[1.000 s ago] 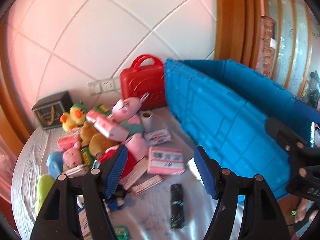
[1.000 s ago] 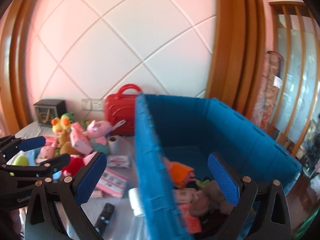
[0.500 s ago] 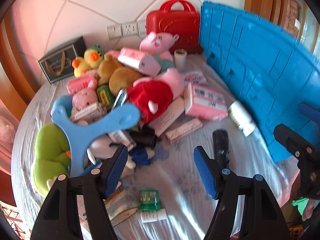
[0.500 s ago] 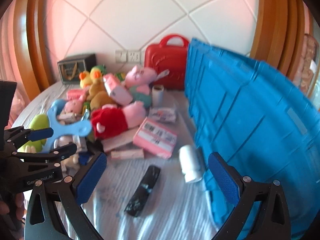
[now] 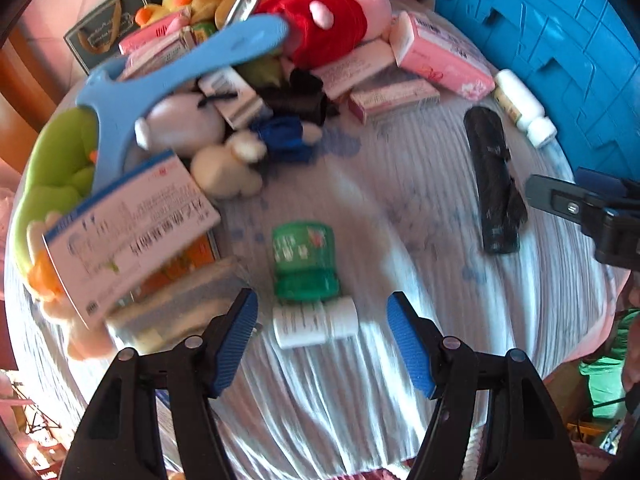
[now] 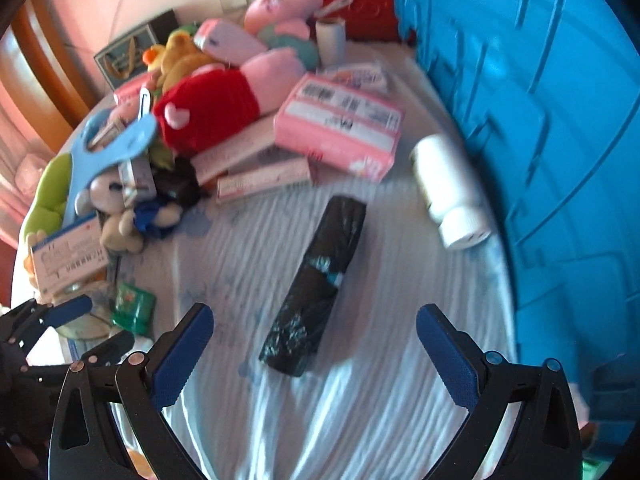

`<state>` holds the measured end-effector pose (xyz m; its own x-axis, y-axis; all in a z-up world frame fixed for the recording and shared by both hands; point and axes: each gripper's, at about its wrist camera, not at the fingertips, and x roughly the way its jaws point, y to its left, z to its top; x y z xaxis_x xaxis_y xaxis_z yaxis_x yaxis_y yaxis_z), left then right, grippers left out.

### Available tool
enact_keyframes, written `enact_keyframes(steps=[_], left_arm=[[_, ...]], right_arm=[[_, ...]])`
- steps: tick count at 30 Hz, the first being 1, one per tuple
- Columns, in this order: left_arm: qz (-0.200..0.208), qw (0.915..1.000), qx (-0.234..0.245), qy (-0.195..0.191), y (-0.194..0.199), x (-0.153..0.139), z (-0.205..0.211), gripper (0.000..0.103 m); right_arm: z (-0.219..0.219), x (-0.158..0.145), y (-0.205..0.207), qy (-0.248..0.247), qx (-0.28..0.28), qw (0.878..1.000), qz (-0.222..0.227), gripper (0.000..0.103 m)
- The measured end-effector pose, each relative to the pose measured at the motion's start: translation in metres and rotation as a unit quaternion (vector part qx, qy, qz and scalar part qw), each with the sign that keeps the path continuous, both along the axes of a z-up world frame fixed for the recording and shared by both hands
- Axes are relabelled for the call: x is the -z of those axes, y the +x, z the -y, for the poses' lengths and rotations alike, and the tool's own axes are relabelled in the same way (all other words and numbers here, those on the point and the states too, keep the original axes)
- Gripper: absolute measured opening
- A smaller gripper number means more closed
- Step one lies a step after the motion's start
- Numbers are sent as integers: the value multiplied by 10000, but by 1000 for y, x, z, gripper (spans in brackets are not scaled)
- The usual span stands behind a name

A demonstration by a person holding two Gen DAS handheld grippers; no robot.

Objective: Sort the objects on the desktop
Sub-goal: 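Move both tools back over the pile of items, then grasp the white pill bottle with the left tool while the right tool grasps the black wrapped roll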

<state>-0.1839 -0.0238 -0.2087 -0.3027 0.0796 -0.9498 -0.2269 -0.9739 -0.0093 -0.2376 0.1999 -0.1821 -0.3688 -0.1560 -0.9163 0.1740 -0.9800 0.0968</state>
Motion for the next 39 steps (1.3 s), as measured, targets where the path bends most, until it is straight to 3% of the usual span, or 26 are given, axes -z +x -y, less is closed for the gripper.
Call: enact_keyframes(steps=[4, 12, 15, 18, 21, 23, 30, 34, 39], left_arm=[[130, 9998, -154, -75, 14, 9, 1, 67], [218, 9975, -674, -80, 12, 34, 14, 67], [341, 9969, -712, 28, 11, 44, 11, 61], [194, 9977, -656, 33, 10, 36, 6, 52], [153, 9977, -660, 43, 9, 30, 5, 52], [132, 9978, -655, 35, 8, 26, 5, 52], [69, 9986, -525, 15, 6, 12, 0, 51], [41, 9990, -443, 35, 9, 1, -4, 51], [-224, 9992, -322, 46, 13, -26, -10, 51]], right_arm=[[3, 20, -2, -90, -108, 9994, 312, 103], [11, 35, -8, -115, -425, 9977, 510, 103], [10, 45, -10, -116, -458, 9969, 624, 103], [8, 51, -13, -203, -449, 9963, 709, 101], [4, 55, -18, -284, -359, 9962, 742, 97], [3, 57, -21, -248, -321, 9964, 741, 87], [4, 58, -31, -255, -216, 9977, 586, 83], [9, 55, -32, 198, -254, 9989, 344, 46], [3, 51, -30, 64, -232, 9989, 391, 39]])
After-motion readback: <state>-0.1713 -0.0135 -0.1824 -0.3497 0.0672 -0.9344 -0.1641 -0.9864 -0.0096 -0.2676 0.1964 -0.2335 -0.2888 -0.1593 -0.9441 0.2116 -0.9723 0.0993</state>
